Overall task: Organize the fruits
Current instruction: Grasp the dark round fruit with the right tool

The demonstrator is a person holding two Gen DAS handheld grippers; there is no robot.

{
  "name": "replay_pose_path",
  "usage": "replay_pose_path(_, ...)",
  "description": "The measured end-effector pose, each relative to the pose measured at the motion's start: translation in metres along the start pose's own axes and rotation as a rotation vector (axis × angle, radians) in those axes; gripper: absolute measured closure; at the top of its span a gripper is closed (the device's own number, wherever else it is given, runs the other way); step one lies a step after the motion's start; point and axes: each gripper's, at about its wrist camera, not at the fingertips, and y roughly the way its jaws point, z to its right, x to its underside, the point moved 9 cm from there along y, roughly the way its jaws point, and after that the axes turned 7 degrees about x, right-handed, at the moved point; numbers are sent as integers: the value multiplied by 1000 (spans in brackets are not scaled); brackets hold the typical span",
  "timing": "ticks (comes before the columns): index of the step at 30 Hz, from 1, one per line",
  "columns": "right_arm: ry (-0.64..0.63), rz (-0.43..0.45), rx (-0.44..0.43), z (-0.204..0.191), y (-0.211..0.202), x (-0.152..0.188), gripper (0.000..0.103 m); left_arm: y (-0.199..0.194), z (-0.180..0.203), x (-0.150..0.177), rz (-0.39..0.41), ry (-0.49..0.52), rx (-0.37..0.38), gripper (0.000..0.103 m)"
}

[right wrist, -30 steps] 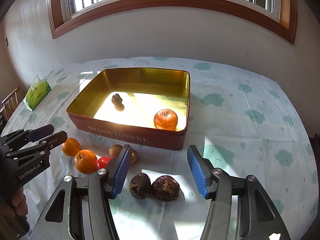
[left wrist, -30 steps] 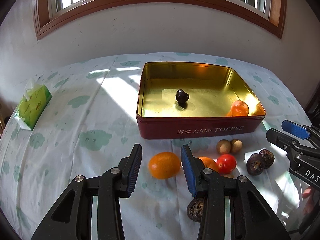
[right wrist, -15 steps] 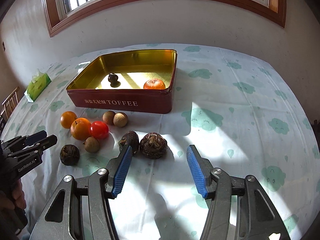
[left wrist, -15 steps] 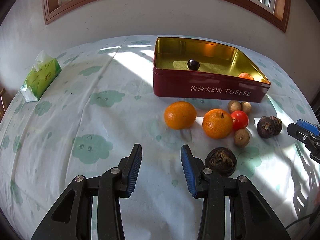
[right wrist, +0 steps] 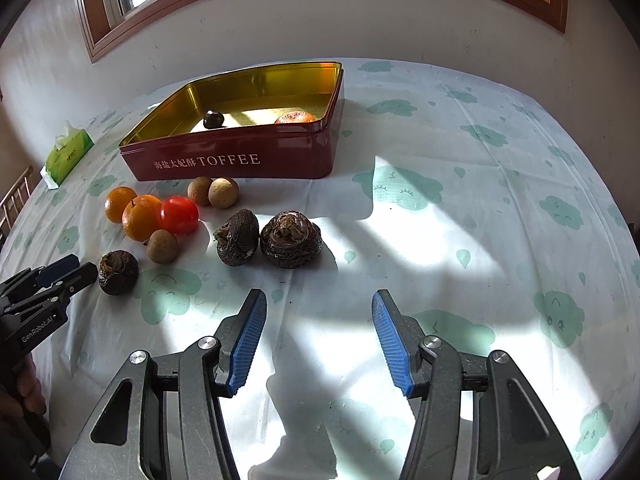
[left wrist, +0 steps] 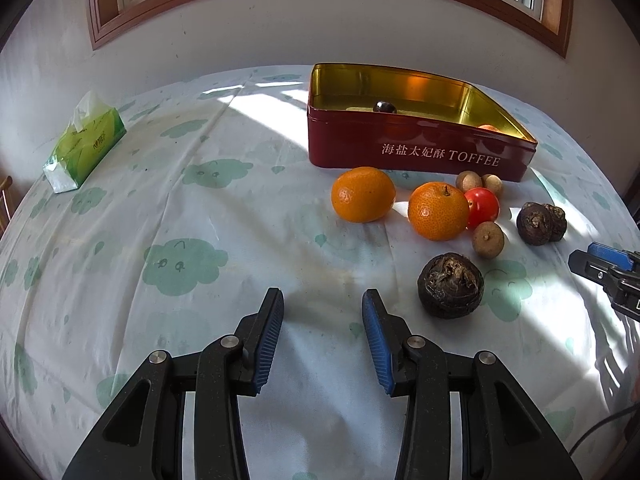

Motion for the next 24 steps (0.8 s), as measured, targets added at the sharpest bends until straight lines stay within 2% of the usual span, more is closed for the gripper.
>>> replay_pose_path(12,-27,19,15,-7,18,-14,52,-1,-1,0,16,3,69,55)
replay_pose_path(21,-66,58,35,-14,29,-27,52,3,3,-1,7,33,48,51)
replay_pose_path(24,-69,60,33,-14,31,-29,56,6,3,-4,6,33,38,49)
